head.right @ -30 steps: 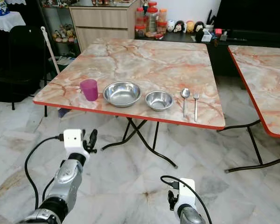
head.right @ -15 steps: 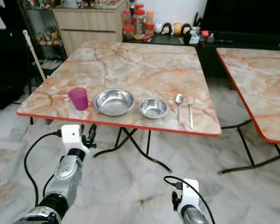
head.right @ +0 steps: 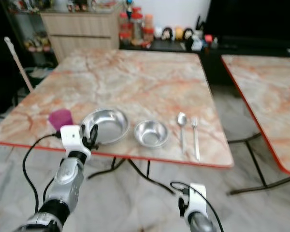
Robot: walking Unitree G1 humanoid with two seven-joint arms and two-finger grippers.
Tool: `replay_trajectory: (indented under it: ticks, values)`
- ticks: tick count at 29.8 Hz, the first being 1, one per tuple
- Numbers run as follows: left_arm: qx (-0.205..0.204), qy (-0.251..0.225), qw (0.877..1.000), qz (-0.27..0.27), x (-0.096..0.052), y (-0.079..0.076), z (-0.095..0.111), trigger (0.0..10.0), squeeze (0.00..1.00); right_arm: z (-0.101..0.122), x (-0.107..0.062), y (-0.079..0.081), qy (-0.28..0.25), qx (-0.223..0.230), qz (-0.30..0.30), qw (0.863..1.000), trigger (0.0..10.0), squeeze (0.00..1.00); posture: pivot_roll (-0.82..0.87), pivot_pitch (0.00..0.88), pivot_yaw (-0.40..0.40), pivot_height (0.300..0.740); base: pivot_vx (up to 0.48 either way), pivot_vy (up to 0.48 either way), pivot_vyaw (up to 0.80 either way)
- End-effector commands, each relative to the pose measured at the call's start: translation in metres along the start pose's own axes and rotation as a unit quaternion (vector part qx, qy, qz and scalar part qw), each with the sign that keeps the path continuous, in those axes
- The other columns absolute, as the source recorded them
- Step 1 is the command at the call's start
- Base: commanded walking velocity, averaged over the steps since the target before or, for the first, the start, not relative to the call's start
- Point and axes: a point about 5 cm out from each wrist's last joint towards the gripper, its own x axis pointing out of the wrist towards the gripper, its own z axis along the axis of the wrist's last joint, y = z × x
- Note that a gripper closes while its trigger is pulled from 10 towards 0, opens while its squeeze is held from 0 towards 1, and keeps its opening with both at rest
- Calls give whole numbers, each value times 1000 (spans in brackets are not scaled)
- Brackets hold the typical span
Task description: Setting the table
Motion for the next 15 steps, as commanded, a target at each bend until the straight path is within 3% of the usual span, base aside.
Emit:
replay_trajectory:
  ticks: [1, 15]
  values:
    - [-10, -13, 1000, -6, 3, -7, 6, 10000, 0, 0, -1, -8, 3, -3, -11, 1000, 10000, 0, 57, 0, 4, 719, 368, 0, 0]
    - [-76, -76, 994, 13, -12, 0, 41, 10000, 0, -6, -2, -6, 10, -6, -7, 1000, 10000, 0, 69, 0, 14, 719, 26, 0, 0]
